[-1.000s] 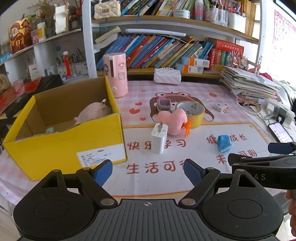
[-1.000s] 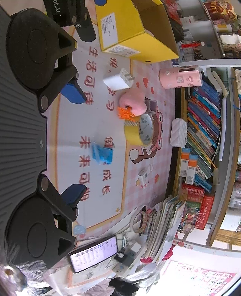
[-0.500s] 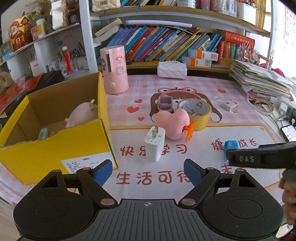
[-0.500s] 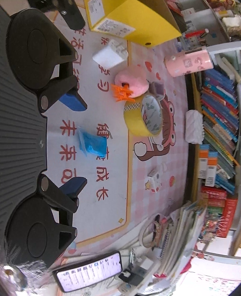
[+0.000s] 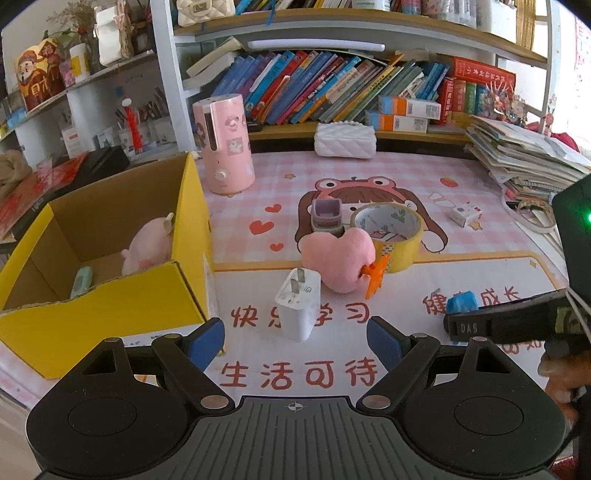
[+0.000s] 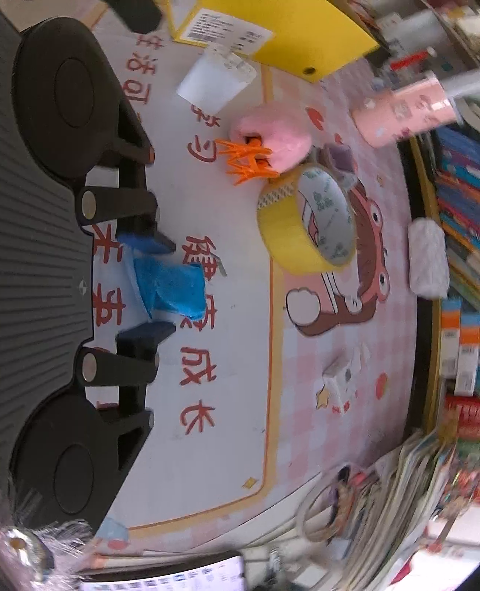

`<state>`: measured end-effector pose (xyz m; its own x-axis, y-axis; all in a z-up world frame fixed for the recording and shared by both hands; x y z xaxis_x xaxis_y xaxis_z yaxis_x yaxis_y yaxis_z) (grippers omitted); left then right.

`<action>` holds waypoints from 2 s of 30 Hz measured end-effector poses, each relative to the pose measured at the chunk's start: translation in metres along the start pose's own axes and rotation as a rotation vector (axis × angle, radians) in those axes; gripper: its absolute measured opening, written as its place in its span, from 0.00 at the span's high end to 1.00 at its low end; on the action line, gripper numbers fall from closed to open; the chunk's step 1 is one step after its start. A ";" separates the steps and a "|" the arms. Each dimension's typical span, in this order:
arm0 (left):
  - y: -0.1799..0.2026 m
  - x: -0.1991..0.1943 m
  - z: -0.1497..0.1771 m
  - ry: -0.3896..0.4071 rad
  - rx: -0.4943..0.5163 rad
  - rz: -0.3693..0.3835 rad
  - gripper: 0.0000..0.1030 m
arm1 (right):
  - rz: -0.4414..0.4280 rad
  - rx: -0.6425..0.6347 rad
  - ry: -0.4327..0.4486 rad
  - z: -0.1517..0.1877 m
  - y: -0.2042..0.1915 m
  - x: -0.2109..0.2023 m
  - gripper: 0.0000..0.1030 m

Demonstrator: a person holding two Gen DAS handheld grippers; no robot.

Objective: Organize objects
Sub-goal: 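Grasp the blue plastic bag with the right gripper while the left gripper approaches the white charger, then lift the blue bag with the right gripper while the left gripper grasps the white plug charger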

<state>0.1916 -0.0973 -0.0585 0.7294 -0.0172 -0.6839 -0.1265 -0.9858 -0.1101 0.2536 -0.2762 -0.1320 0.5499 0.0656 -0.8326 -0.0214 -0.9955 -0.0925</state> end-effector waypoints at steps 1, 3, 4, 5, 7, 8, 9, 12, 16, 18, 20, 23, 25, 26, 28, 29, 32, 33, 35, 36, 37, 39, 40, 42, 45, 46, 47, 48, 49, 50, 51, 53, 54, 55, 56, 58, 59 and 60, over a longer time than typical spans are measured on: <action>0.001 0.001 -0.001 -0.002 0.002 0.000 0.16 | -0.005 -0.012 0.001 -0.001 0.000 0.000 0.70; 0.005 0.004 -0.002 -0.008 0.013 -0.003 0.16 | -0.027 -0.023 0.010 -0.001 0.001 -0.002 0.74; 0.007 0.006 -0.003 -0.011 0.020 -0.006 0.16 | -0.037 -0.019 0.022 -0.003 0.003 -0.005 0.74; 0.008 0.007 -0.003 -0.012 0.026 -0.007 0.16 | -0.048 -0.014 0.039 -0.004 0.004 -0.009 0.74; 0.011 0.009 -0.005 -0.011 0.029 -0.009 0.17 | -0.068 -0.007 0.071 -0.007 0.006 -0.018 0.74; 0.011 0.010 -0.006 -0.009 0.028 -0.010 0.17 | -0.076 -0.008 0.088 -0.009 0.007 -0.024 0.74; 0.012 0.011 -0.007 -0.008 0.026 -0.011 0.17 | -0.079 -0.013 0.103 -0.009 0.008 -0.029 0.74; 0.014 0.015 -0.008 -0.009 0.016 -0.019 0.18 | -0.079 -0.045 0.148 -0.010 0.007 -0.044 0.74; 0.014 0.022 -0.009 -0.010 -0.005 -0.035 0.22 | -0.069 -0.103 0.193 -0.010 0.006 -0.055 0.74; 0.012 0.026 -0.010 -0.017 -0.022 -0.043 0.24 | -0.060 -0.142 0.195 -0.008 0.004 -0.056 0.74; 0.012 0.031 -0.010 -0.028 -0.040 -0.050 0.26 | -0.067 -0.159 0.190 -0.005 0.004 -0.055 0.74; 0.010 0.041 -0.010 -0.044 -0.054 -0.067 0.31 | -0.085 -0.174 0.197 -0.004 0.002 -0.056 0.74; 0.007 0.049 -0.011 -0.058 -0.072 -0.078 0.35 | -0.090 -0.183 0.201 -0.005 0.001 -0.055 0.74; 0.006 0.054 -0.011 -0.065 -0.082 -0.078 0.37 | -0.093 -0.185 0.199 -0.006 0.002 -0.054 0.74; 0.004 0.063 -0.011 -0.087 -0.100 -0.075 0.42 | -0.095 -0.184 0.191 -0.006 0.003 -0.052 0.74; 0.003 0.067 -0.011 -0.098 -0.106 -0.072 0.45 | -0.094 -0.183 0.185 -0.007 0.004 -0.050 0.74; 0.004 0.078 -0.011 -0.116 -0.106 -0.071 0.51 | -0.088 -0.187 0.171 -0.008 0.006 -0.046 0.74; 0.004 0.081 -0.012 -0.121 -0.105 -0.069 0.52 | -0.088 -0.189 0.166 -0.008 0.006 -0.044 0.74; 0.004 0.088 -0.012 -0.129 -0.100 -0.067 0.52 | -0.092 -0.189 0.158 -0.009 0.008 -0.043 0.74; 0.004 0.091 -0.013 -0.137 -0.098 -0.065 0.52 | -0.092 -0.190 0.157 -0.008 0.008 -0.042 0.74; 0.003 0.094 -0.013 -0.142 -0.098 -0.062 0.55 | -0.091 -0.191 0.156 -0.009 0.008 -0.042 0.75; 0.003 0.098 -0.013 -0.150 -0.096 -0.047 0.61 | -0.090 -0.188 0.156 -0.009 0.009 -0.041 0.74; 0.003 0.099 -0.013 -0.151 -0.097 -0.035 0.64 | -0.088 -0.186 0.154 -0.009 0.010 -0.041 0.74; 0.004 0.098 -0.013 -0.144 -0.096 -0.028 0.65 | -0.080 -0.176 0.147 -0.009 0.012 -0.039 0.75; 0.006 0.093 -0.013 -0.134 -0.089 -0.002 0.76 | -0.072 -0.161 0.138 -0.010 0.014 -0.037 0.74; 0.005 0.090 -0.013 -0.130 -0.088 0.006 0.76 | -0.071 -0.158 0.135 -0.010 0.013 -0.037 0.74; 0.005 0.087 -0.012 -0.127 -0.089 0.013 0.76 | -0.072 -0.156 0.132 -0.010 0.012 -0.037 0.74; 0.003 0.083 -0.012 -0.122 -0.090 0.021 0.76 | -0.074 -0.155 0.128 -0.009 0.010 -0.038 0.75; 0.002 0.080 -0.013 -0.116 -0.089 0.027 0.76 | -0.074 -0.155 0.126 -0.008 0.008 -0.039 0.74; 0.000 0.077 -0.013 -0.110 -0.089 0.031 0.76 | -0.073 -0.156 0.126 -0.006 0.005 -0.040 0.74; -0.002 0.073 -0.013 -0.102 -0.088 0.035 0.76 | -0.074 -0.157 0.128 -0.005 0.003 -0.042 0.74; -0.005 0.064 -0.013 -0.085 -0.082 0.045 0.76 | -0.073 -0.153 0.133 -0.003 -0.002 -0.045 0.74; -0.006 0.059 -0.012 -0.077 -0.080 0.053 0.76 | -0.072 -0.149 0.134 -0.002 -0.004 -0.047 0.74; -0.008 0.054 -0.011 -0.070 -0.079 0.062 0.76 | -0.073 -0.146 0.133 -0.001 -0.007 -0.048 0.74; -0.010 0.049 -0.010 -0.063 -0.079 0.070 0.76 | -0.074 -0.143 0.131 0.001 -0.010 -0.049 0.74; -0.013 0.038 -0.006 -0.052 -0.078 0.084 0.76 | -0.077 -0.141 0.128 0.005 -0.017 -0.052 0.74; -0.016 0.033 -0.003 -0.046 -0.076 0.089 0.76 | -0.078 -0.141 0.129 0.007 -0.021 -0.054 0.74; -0.019 0.028 0.000 -0.042 -0.075 0.094 0.76 | -0.078 -0.142 0.131 0.009 -0.026 -0.056 0.74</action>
<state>0.2147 -0.0795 -0.0756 0.6877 -0.1043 -0.7184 -0.1407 -0.9900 0.0090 0.2158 -0.2537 -0.0877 0.6493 0.1430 -0.7470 0.1387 -0.9880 -0.0686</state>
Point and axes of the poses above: each gripper's, at about its wrist camera, not at the fingertips, and x roughly the way its jaws point, y to its right, z to its underside, the point moved 3 cm from there along x, roughly the way its jaws point, and after that the axes turned 3 degrees about x, right-handed, at the moved point
